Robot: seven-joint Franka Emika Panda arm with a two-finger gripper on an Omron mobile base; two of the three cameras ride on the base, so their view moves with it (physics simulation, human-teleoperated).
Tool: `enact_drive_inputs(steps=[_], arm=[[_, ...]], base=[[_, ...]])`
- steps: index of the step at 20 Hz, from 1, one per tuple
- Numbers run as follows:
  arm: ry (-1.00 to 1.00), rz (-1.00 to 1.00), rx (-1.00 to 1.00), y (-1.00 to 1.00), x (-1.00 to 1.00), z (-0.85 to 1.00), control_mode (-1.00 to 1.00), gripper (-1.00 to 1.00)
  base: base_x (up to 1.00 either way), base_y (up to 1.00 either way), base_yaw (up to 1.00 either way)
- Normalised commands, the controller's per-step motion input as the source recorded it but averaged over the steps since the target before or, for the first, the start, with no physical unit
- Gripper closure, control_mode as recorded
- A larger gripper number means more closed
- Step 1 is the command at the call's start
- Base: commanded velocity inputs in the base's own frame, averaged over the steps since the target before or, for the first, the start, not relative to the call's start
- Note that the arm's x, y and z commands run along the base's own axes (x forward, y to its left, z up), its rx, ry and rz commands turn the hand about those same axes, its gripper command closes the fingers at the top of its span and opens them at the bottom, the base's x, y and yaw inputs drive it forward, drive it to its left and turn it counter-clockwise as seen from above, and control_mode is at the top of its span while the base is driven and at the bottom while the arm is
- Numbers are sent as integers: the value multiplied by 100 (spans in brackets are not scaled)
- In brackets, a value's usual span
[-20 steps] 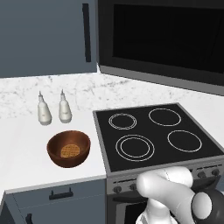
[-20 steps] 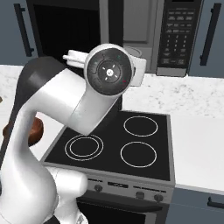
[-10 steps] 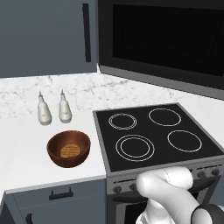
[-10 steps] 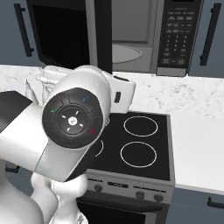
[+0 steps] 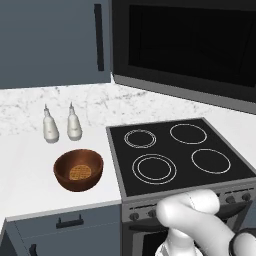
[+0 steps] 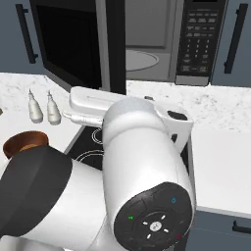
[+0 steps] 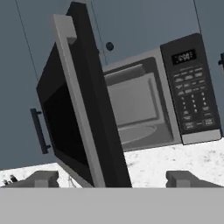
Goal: Open the microwave, place the bowl with waffle inside the microwave, then close the microwave door and turn it on.
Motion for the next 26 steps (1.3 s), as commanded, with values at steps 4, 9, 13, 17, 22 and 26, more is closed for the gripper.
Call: enact_drive_inputs(steps=[4,9,13,17,22,26], arm=[[0,36,0,-6,15,-10,-100,-100],[-1,49,6,0,26,-30,-100,-100],[-11,42,7,0,44,-12,-100,-100],[-13,26,2,0,71,-5,-100,-100],[-4,5,0,-2,74,-7,-100,-100],[0,0,-2,0,51,-7,-100,-100]], base=[[0,0,0],[0,0,0],[0,0,0],[0,0,0],[0,0,0],[0,0,0]])
